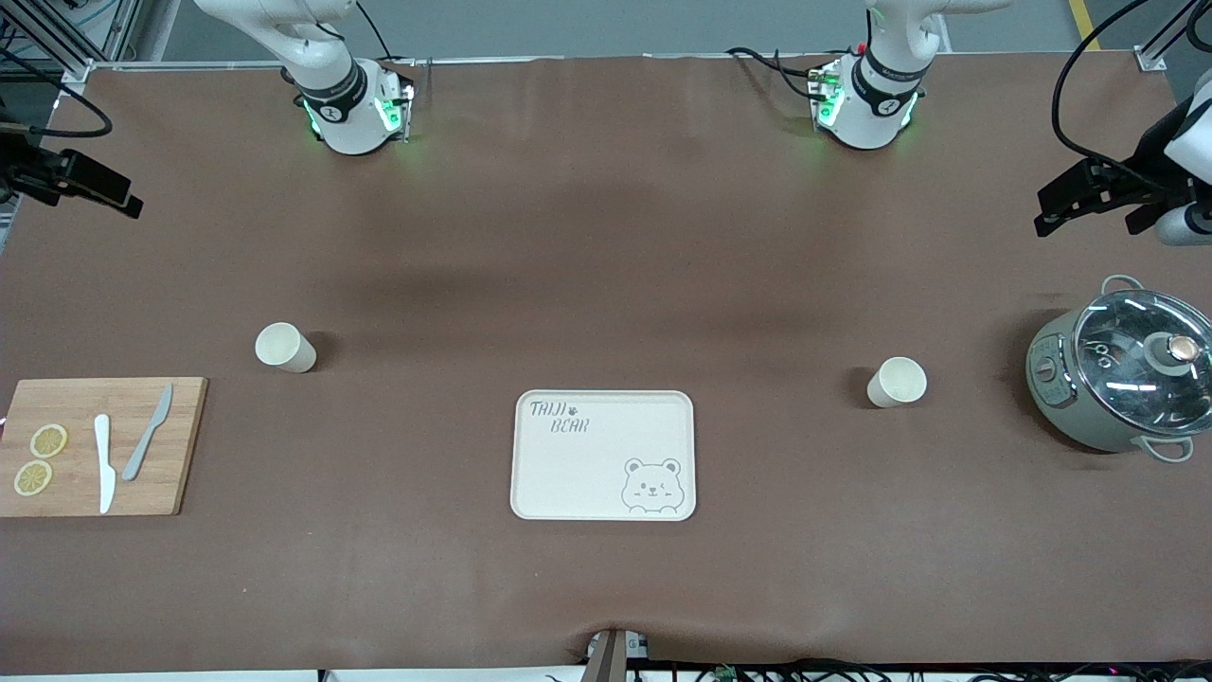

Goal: Place white IKEA cup upright on tray with both arms
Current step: 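Reach the left gripper toward the white paper cup beside the pot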

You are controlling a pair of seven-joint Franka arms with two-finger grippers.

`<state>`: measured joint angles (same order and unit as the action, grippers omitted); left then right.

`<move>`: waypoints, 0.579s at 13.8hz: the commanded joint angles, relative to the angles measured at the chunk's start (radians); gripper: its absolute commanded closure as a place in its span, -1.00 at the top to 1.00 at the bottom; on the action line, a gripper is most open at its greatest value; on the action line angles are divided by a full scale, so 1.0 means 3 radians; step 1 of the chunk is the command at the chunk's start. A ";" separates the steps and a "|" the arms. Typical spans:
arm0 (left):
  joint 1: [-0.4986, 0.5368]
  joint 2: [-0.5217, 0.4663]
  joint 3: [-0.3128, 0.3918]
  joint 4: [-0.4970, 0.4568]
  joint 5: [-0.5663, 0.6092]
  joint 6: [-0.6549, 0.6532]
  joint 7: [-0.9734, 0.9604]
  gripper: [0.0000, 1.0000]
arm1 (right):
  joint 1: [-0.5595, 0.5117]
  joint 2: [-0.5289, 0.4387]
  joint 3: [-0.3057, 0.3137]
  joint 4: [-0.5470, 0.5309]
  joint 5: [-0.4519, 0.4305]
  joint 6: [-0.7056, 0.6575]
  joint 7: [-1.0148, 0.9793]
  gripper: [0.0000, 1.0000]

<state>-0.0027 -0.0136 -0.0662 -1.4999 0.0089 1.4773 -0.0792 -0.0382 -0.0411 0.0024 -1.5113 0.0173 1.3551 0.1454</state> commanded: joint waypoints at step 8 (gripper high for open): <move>0.0116 0.0004 -0.0004 0.0004 -0.0004 -0.0021 -0.0017 1.00 | -0.0072 -0.0001 0.0028 0.0001 0.0050 -0.0023 -0.0009 1.00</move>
<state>0.0280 -0.0162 -0.0637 -1.4984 0.0089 1.4767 -0.0787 -0.0433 -0.0410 0.0024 -1.5116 0.0173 1.3543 0.1454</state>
